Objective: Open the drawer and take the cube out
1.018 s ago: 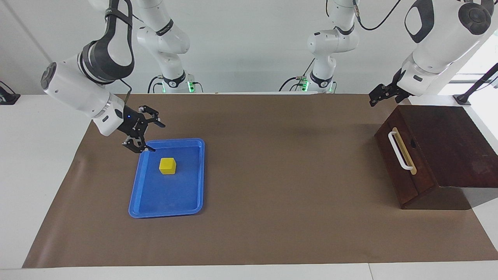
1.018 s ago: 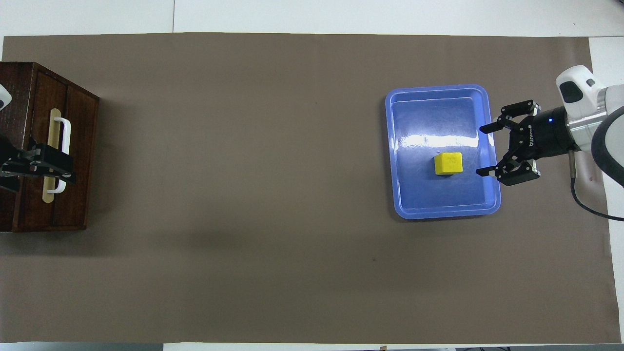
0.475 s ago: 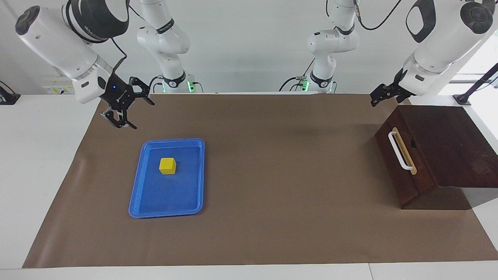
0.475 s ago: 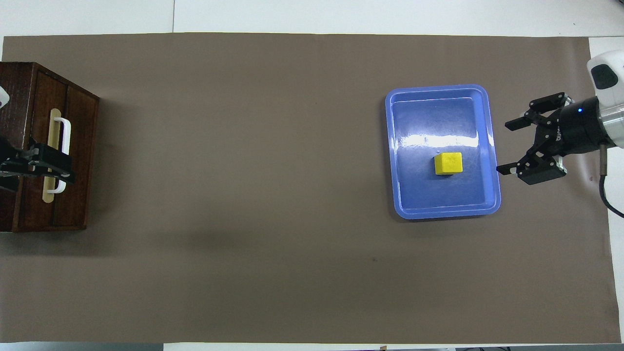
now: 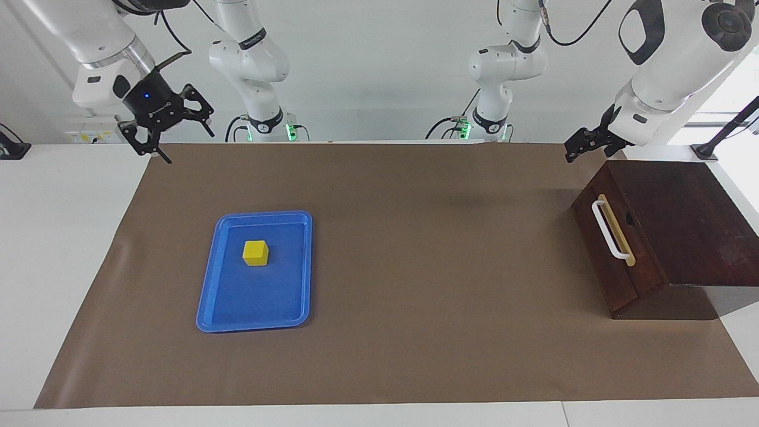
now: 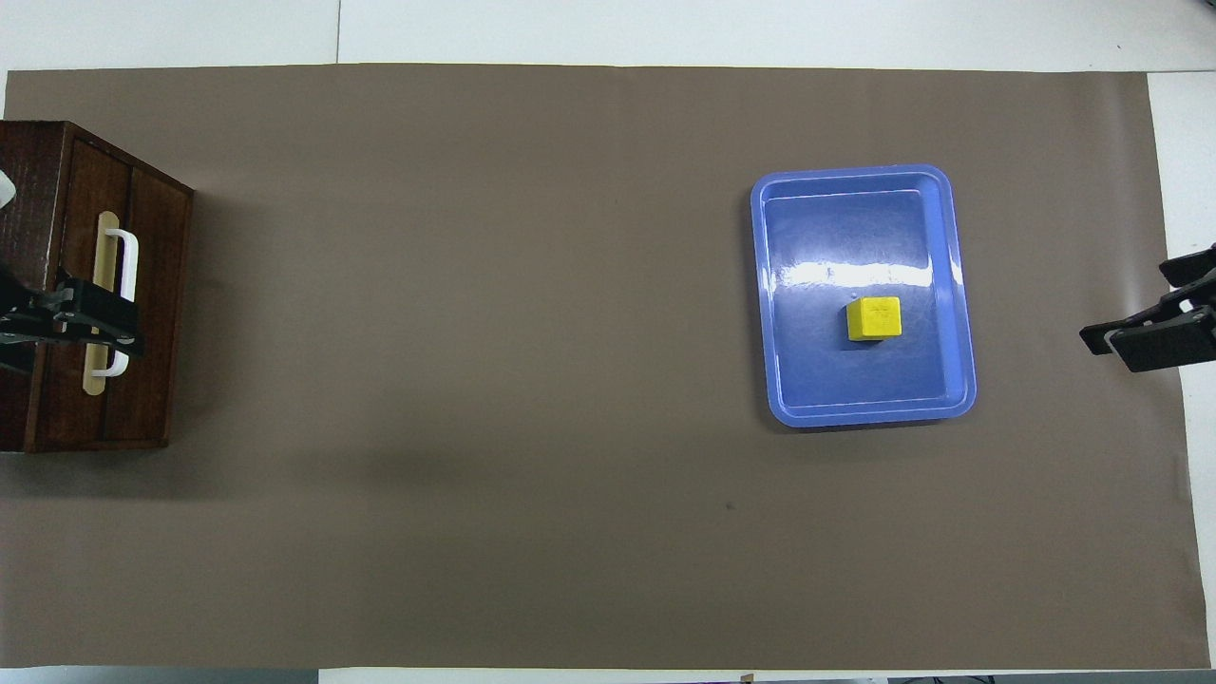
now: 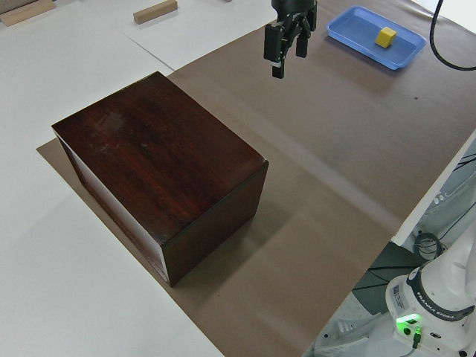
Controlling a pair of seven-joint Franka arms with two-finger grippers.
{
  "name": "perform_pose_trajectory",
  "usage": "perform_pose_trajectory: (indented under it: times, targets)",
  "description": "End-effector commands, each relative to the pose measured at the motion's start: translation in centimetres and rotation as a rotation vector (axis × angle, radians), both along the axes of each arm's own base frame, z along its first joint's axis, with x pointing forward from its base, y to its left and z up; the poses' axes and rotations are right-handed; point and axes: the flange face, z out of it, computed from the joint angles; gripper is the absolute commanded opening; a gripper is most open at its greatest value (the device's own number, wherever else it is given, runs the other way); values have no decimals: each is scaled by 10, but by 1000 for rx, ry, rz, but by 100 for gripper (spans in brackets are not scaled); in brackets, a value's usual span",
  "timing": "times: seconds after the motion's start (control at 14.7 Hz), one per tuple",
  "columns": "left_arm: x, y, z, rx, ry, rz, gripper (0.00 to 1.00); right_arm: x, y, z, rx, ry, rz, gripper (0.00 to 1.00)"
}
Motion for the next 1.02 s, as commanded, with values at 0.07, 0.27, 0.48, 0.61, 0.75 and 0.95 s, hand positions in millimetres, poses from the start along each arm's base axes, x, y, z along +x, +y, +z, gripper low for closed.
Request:
perform_pose_trajectory:
  times: [0.07,0.27,0.48,0.61,0.75,0.95]
  targets:
    - [-6,0,2,-5,-18,3,100,2,-6,10,-102,65,-245,100]
    - [-6,0,2,-5,-18,3,100,3,-28,2,-125,86,-344,100]
    - [-5,1,1,-5,-17,4,100,10,-31,-19,-135,118,-368,100]
    - [-6,1,2,-5,-18,4,100,14,-34,-37,-133,122,-367,100]
    - [-6,1,2,-5,-18,4,100,12,-38,-52,-126,123,-380,100]
    - [-6,1,2,-5,-18,4,100,11,-36,-54,-131,124,-371,100]
